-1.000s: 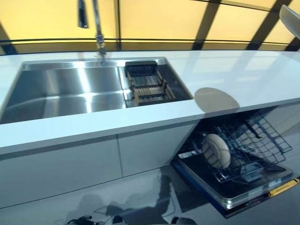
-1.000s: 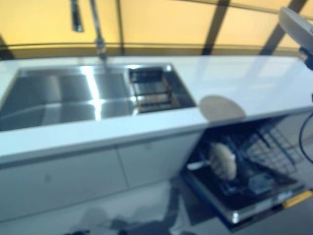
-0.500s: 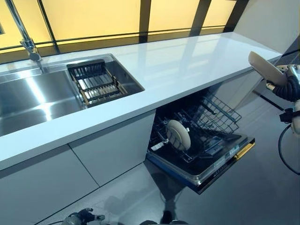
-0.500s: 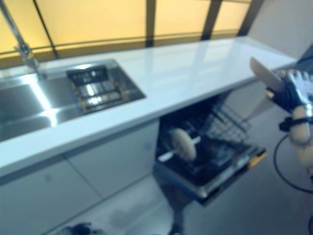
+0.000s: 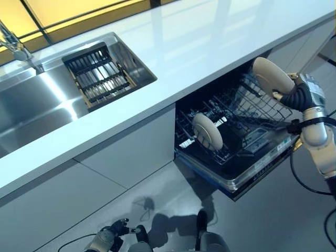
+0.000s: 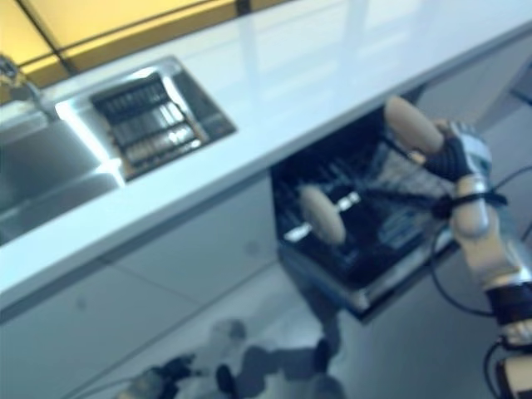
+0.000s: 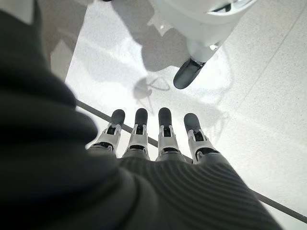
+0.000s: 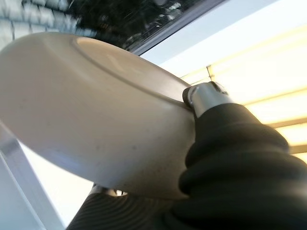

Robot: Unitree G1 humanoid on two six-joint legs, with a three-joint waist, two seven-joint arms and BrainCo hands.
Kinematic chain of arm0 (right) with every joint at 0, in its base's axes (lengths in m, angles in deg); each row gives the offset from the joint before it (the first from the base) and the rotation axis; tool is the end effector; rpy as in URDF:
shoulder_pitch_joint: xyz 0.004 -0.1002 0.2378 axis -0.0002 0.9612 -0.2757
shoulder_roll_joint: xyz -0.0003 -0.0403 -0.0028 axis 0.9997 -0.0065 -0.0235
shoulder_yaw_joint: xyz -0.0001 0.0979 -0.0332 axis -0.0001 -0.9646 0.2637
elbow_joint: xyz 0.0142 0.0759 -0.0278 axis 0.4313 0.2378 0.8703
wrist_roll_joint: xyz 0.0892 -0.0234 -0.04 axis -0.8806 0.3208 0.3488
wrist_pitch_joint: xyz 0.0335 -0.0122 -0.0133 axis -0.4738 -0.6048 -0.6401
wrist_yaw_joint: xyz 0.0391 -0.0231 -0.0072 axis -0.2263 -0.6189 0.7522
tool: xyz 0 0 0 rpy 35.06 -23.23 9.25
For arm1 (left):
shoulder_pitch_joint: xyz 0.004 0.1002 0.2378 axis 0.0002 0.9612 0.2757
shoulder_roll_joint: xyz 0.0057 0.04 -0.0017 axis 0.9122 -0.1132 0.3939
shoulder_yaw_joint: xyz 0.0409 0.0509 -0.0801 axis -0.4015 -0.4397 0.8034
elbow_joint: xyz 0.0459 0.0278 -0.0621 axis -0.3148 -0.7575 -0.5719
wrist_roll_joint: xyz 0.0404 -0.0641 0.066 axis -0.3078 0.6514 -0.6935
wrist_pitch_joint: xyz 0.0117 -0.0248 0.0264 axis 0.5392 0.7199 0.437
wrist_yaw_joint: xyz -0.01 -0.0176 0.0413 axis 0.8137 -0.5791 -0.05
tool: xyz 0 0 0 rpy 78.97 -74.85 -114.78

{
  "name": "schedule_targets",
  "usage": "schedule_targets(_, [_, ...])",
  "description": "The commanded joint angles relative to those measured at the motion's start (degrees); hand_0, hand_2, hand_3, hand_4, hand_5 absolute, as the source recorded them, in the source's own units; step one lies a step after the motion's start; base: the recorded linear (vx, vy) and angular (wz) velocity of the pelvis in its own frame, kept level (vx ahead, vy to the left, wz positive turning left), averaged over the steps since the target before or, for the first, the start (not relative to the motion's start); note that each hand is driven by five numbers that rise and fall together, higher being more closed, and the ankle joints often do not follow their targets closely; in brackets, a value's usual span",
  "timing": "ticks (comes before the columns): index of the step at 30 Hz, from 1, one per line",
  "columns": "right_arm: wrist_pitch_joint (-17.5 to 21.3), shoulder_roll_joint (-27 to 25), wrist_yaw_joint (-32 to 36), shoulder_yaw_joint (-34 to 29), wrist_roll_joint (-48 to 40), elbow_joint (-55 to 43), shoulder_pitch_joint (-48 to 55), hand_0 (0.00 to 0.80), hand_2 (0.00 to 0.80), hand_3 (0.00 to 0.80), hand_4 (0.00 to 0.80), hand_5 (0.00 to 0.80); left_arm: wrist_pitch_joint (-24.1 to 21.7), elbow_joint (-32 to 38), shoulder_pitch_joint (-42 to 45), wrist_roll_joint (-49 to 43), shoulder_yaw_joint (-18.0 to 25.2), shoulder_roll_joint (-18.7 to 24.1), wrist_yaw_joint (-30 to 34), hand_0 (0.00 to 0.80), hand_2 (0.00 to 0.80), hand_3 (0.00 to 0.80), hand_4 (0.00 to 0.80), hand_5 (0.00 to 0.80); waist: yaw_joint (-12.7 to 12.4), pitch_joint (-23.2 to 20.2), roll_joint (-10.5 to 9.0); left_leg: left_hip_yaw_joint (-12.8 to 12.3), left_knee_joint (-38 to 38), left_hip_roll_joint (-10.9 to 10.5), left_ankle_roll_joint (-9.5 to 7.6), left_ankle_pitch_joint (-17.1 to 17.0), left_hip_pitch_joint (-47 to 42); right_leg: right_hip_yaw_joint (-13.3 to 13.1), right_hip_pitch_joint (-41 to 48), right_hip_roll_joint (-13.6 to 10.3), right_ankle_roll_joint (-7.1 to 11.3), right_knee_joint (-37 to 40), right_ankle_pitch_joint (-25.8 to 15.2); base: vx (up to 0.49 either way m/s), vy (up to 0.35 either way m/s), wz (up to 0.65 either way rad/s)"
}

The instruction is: Take plates into dishwasher

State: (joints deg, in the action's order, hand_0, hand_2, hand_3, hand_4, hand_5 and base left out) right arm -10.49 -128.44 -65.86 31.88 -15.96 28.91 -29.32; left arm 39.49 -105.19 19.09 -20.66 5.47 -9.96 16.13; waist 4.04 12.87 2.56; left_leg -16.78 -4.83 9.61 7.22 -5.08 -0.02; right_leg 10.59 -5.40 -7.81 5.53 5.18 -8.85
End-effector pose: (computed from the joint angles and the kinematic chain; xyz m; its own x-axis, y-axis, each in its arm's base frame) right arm 0.2721 -0.2931 0.1868 0.8901 -0.0656 0.4510 0.4297 0.4506 -0.7825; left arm 0.1301 0.2191 -0.0950 0.4795 0.0362 -0.8768 0.4499 0.8477 0.2810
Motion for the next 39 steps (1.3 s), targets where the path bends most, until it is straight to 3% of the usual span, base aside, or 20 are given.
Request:
schedule_targets(1, [-0.67, 3.08, -1.14, 0.73, -6.06, 0.0, -8.97, 0.8, 0.8, 0.8, 0.8, 0.8, -0.38, -1.43, -5.3, 0.97, -2.51, 1.0, -1.23, 0.0, 0.0, 0.0, 0.0, 0.0, 0.74, 2.45, -1.69, 3.08, -0.17, 0.91, -0.51, -0.57, 1.96, -0.53, 0.29, -0.49, 0.92, -1.81, 3.31, -0.044, 0.009, 0.02])
schedule_targets(9, [-1.27, 6.27, -2.57, 0.76, -10.07, 6.8, -9.55, 0.8, 0.8, 0.8, 0.8, 0.8, -0.45, -1.48, -6.99, 1.89, -4.16, 0.05, -1.64, 0.0, 0.0, 0.0, 0.0, 0.0, 0.95, 3.76, -0.09, 3.0, -0.17, 0.84, 0.11, -0.9, 2.48, 0.14, -1.08, -1.05, 0.62, -2.42, 3.31, -0.025, 0.015, 0.06])
schedule_targets(17, [-4.06, 4.31, -2.41, 2.32, -9.66, 12.68, -11.51, 0.8, 0.8, 0.8, 0.8, 0.8, -0.04, -1.26, -8.04, 1.97, -5.17, 0.82, -0.7, 0.0, 0.0, 0.0, 0.0, 0.0, 0.54, 4.73, 0.75, 3.45, -0.17, 0.6, 0.45, -1.22, 3.26, 0.96, -2.15, -1.34, 0.52, -2.76, 3.14, -0.004, 0.001, 0.0])
schedule_targets(23, [-5.28, 1.6, -4.86, 5.16, -3.31, 15.98, -14.74, 0.8, 0.8, 0.8, 0.8, 0.8, -0.25, 0.21, -8.08, 2.81, -6.11, 1.28, -0.46, 0.0, 0.0, 0.0, 0.0, 0.0, -0.01, 5.34, 1.29, 3.83, -0.17, 0.44, 0.54, -1.35, 3.58, 0.98, -2.65, -1.2, 0.37, -2.97, 3.19, 0.0, 0.0, 0.0])
schedule_targets(30, [-7.13, -3.3, -5.41, 6.89, 2.18, 14.26, -16.03, 0.8, 0.8, 0.8, 0.8, 0.8, 0.05, 1.9, -7.28, 2.72, -6.29, 2.63, 0.13, 0.0, 0.0, 0.0, 0.0, 0.0, -0.26, 5.64, 0.94, 4.07, -0.17, 0.48, 0.6, -1.47, 4.0, 1.23, -2.77, -1.0, 0.5, -2.92, 3.16, -0.014, -0.018, 0.05])
schedule_targets(39, [-6.47, -4.76, -2.72, 9.85, 3.43, 14.02, -18.33, 0.8, 0.8, 0.8, 0.8, 0.8, 0.74, 1.8, -7.55, 2.09, -5.93, 3.68, 0.65, 0.0, 0.0, 0.0, 0.0, 0.0, -0.83, 5.72, -0.12, 3.88, -0.17, 0.87, 0.68, -1.39, 4.04, 1.76, -2.79, -0.71, 0.63, -2.67, 2.99, -0.009, -0.039, 0.02])
